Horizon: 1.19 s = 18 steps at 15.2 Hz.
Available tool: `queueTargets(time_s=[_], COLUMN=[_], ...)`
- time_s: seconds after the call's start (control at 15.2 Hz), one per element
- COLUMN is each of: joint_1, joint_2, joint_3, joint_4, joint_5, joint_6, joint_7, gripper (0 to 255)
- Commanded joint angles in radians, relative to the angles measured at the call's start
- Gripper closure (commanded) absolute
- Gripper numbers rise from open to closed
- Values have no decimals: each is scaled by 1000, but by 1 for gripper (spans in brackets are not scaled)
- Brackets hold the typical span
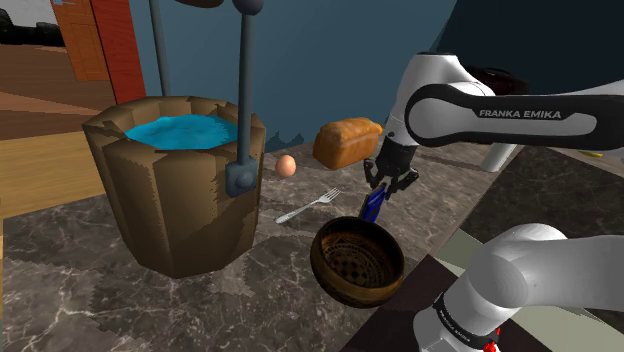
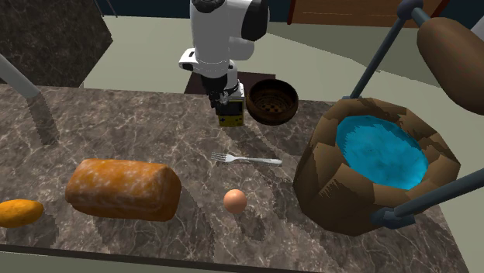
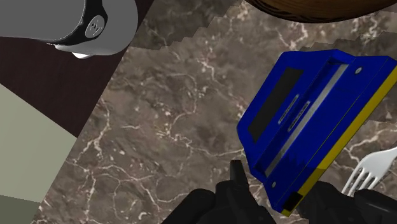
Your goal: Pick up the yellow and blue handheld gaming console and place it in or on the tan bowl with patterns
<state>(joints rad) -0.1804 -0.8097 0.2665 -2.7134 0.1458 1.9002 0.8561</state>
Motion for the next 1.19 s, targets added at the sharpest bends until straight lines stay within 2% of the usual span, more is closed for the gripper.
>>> queueTargets(time_s=[0.0, 0.46, 1.12], joint_1=[0, 0, -9], joint_2=[0, 0, -15], joint_3=[0, 0, -23], joint_4=[0, 0, 125], joint_5=[0, 0, -20], joint_6=[0, 0, -140], joint_7=[0, 0, -3], gripper=[255, 255, 255])
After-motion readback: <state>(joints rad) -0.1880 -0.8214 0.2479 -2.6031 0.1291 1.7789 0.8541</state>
